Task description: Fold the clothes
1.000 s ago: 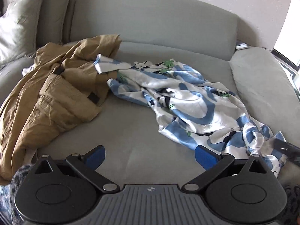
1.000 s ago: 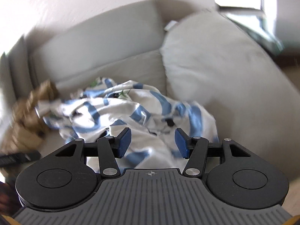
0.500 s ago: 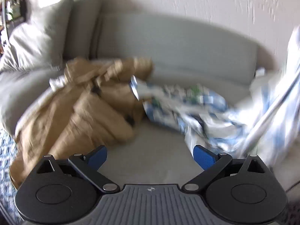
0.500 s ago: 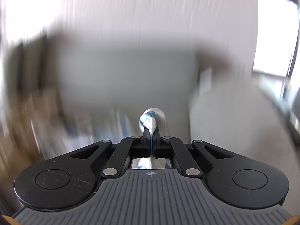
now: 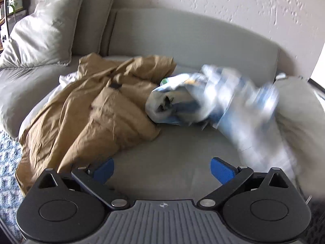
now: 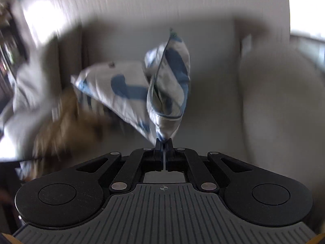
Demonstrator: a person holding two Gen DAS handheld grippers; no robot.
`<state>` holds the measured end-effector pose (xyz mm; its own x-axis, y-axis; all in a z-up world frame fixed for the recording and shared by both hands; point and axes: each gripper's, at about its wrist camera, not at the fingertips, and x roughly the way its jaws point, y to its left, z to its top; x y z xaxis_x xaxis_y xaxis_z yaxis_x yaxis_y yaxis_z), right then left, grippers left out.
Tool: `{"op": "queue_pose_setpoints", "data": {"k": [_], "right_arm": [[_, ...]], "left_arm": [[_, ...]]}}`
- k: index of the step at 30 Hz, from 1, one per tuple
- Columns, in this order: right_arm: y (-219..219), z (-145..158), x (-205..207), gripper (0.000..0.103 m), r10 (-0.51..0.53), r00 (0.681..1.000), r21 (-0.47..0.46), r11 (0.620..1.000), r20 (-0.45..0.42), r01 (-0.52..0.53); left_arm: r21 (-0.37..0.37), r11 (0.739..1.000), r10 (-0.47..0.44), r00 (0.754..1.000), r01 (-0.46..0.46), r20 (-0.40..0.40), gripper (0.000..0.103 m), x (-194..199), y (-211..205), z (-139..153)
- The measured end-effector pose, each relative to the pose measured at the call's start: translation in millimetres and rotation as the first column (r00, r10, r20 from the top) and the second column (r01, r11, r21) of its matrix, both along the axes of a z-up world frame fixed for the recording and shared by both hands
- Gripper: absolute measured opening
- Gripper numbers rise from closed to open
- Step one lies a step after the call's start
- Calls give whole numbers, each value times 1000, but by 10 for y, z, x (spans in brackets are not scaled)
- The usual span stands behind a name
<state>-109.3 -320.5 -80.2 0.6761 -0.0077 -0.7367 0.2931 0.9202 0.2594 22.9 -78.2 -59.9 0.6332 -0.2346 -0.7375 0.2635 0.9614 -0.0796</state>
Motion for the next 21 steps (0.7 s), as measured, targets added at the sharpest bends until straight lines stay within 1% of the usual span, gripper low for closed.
{"op": "queue_pose_setpoints", "data": {"k": [1, 2, 3, 4, 5, 6, 9, 12, 15, 18, 21], "right_arm": [[35, -216, -31, 5, 23, 997, 41, 999, -78, -20], [66, -318, -73, 9, 29, 993, 62, 998, -113, -22], [86, -366, -120, 20, 17, 992, 71, 997, -125, -8], [97, -367, -147, 39, 14, 992, 71, 997, -124, -5], [100, -328, -155, 46, 17, 994, 63, 998, -111, -11], [97, -283, -157, 50, 17, 996, 47, 999, -91, -13], [4, -161, -126, 50, -12, 999, 0, 1000, -40, 12], [-144, -139, -83, 50, -71, 997, 43, 997, -10, 72], [-280, -157, -13, 50, -119, 993, 81, 990, -2, 119], [-388, -213, 91, 50, -140, 990, 114, 984, 5, 138], [-501, -315, 149, 50, -158, 987, 161, 975, 32, 151]], "left_arm": [[-4, 1000, 5, 1000, -5, -13, 101, -4, 15, -29], [-17, 1000, 11, 1000, -11, -23, 101, -6, 29, -46], [-29, 999, 15, 999, -16, -32, 101, -8, 37, -57], [-37, 999, 17, 999, -18, -37, 101, -10, 36, -64], [-42, 999, 13, 999, -15, -37, 101, -22, 30, -69], [-46, 999, 6, 999, -7, -34, 101, -41, 14, -72], [-62, 998, -21, 999, 20, -25, 101, -82, -42, -92], [-87, 996, -31, 999, 29, -25, 101, -84, -100, -127], [-116, 993, 19, 999, -22, -29, 101, -21, -155, -189], [-145, 986, 75, 996, -82, -53, 101, 78, -209, -281], [-183, 975, 104, 984, -129, -142, 101, 236, -260, -413]]}}
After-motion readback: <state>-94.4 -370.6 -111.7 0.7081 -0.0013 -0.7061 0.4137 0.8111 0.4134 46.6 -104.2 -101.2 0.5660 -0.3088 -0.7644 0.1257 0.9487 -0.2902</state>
